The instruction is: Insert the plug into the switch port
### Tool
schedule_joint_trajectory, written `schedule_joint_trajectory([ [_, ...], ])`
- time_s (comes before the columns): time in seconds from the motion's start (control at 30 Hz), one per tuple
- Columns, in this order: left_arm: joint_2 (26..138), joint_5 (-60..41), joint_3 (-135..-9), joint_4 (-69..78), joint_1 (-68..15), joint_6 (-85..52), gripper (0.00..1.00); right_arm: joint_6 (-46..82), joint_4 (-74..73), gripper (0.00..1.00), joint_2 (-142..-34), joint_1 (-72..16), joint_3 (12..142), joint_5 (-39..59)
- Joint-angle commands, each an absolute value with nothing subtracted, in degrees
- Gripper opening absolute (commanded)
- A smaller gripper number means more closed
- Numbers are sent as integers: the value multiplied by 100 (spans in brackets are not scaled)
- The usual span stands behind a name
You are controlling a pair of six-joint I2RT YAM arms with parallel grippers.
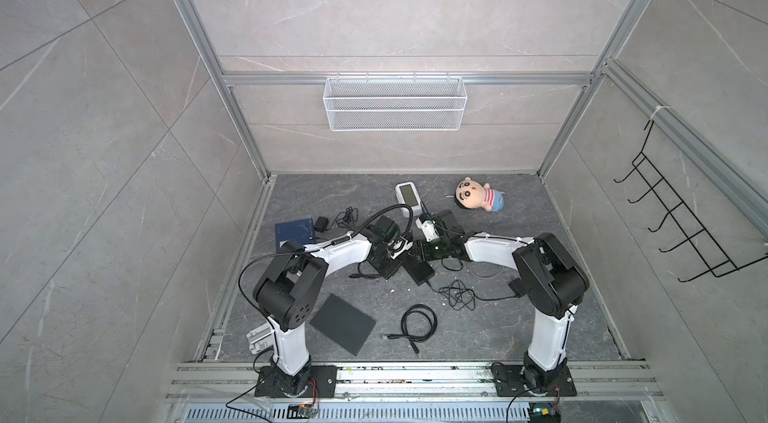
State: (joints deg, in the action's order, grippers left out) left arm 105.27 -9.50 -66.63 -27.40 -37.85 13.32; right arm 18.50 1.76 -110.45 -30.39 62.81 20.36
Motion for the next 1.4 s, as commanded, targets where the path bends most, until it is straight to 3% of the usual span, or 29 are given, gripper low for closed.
schedule_joint_trajectory([
  [0.0, 10660, -1207, -6899, -2584, -3997, 1327, 4, 1964, 879, 66, -11224, -3088, 6004, 1941],
  [0.4, 10668, -974, -6729, -1959, -4043, 1067, 3, 1873, 800, 66, -11268, -3093, 5956, 2185],
  [0.83, 10158, -1566, -6618, -1172, -4060, 857, 2, 1812, 754, 66, -11259, -3086, 5840, 2324],
  [1.1, 10222, -1725, -6526, -1195, -4122, 927, 2, 1681, 1005, 66, -11316, -3084, 5885, 2067],
  [1.37, 10561, -1452, -6163, -1499, -4133, 718, 2, 1775, 1010, 65, -11727, -3085, 6004, 2421],
])
